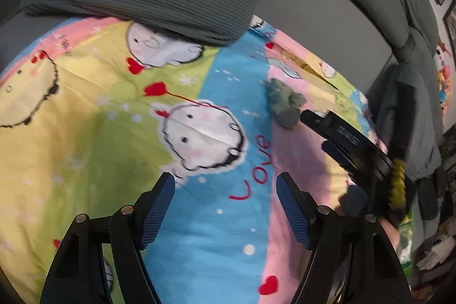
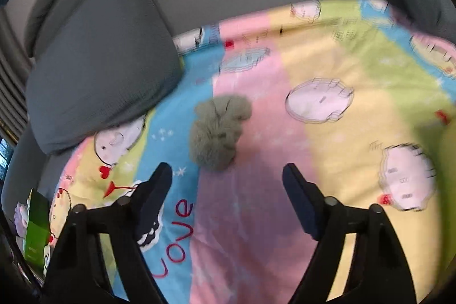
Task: Organize objects
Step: 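Move the right gripper back to the grey-green cloth, then grasp the grey-green cloth with the right gripper and lift it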
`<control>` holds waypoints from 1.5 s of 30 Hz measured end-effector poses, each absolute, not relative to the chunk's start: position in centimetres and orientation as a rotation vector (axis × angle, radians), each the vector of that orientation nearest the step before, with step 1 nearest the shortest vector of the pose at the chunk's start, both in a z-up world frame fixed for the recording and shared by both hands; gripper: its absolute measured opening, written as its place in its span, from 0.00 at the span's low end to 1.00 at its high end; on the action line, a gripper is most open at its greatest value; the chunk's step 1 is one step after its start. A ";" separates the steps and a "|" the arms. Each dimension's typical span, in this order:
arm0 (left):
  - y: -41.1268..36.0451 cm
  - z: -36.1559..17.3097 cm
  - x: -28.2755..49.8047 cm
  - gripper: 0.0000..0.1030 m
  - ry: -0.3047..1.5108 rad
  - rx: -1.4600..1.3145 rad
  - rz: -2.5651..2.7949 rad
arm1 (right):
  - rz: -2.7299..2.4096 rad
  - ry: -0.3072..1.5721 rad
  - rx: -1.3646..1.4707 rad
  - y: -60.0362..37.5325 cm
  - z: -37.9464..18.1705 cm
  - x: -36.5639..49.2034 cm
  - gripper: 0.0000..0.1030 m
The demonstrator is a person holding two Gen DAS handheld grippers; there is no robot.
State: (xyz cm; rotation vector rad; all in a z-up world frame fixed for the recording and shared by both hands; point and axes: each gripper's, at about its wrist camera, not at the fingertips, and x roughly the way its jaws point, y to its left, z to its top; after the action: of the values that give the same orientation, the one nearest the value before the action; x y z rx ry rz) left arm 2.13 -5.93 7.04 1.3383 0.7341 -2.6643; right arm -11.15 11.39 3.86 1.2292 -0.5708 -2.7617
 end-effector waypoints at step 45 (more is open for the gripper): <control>-2.2 4.5 1.1 0.72 0.887 1.588 -2.724 | -2.617 -0.615 1.420 13.6 5.8 -0.8 0.58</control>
State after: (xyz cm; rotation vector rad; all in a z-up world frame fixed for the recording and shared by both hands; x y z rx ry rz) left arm 1.07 -2.21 4.54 1.5880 0.8874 -2.7238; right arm -0.82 13.63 5.80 1.4199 -0.6150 -2.6172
